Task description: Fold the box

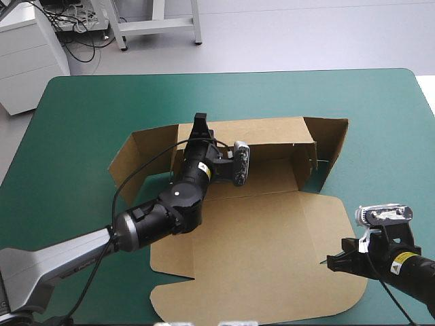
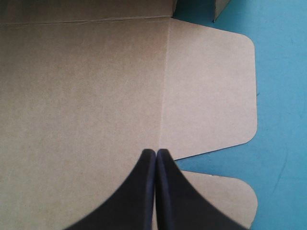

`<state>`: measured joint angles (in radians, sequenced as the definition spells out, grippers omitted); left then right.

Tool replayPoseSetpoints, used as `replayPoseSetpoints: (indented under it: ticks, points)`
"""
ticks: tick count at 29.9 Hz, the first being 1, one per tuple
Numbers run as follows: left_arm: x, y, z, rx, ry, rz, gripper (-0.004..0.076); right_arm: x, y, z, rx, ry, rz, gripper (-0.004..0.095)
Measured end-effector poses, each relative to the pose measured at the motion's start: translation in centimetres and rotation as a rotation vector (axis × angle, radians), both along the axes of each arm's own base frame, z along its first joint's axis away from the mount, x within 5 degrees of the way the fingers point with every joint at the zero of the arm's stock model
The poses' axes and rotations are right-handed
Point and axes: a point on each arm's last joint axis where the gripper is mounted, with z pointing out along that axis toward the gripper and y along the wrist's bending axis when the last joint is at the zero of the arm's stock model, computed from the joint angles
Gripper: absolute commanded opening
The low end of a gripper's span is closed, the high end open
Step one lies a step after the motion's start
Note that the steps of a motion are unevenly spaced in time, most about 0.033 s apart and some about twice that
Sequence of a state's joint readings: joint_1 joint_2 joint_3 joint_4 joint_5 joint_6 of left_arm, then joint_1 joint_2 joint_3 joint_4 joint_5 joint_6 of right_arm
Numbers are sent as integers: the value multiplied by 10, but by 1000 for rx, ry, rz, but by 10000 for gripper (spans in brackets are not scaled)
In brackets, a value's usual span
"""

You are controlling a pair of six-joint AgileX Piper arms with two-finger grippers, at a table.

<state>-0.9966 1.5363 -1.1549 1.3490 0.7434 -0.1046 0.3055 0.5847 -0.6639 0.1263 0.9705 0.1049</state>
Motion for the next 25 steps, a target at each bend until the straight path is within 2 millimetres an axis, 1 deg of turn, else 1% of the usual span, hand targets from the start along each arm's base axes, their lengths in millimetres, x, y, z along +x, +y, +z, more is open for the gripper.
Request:
replayPoseSetpoints:
  ticks: [6, 10, 13, 17, 21, 25]
  points:
    - [-11, 11, -17, 12, -100, -53, -32, 0, 0, 0, 2, -6, -1, -22]
    - [-12, 13, -20, 18, -119, -58, -32, 1, 0, 0, 2, -7, -1, -22]
    - [-11, 11, -23, 18, -120, -57, -32, 1, 0, 1, 3, -9, -1, -22]
    - [-2, 10, -34, 51, -111, -38, -32, 1, 0, 1, 8, -19, -2, -22]
    - [4, 7, -41, 82, -128, -13, -32, 2, 0, 2, 10, -26, -3, -22]
    - [7, 7, -45, 35, -132, 25, -32, 2, 0, 2, 5, -36, -6, -22]
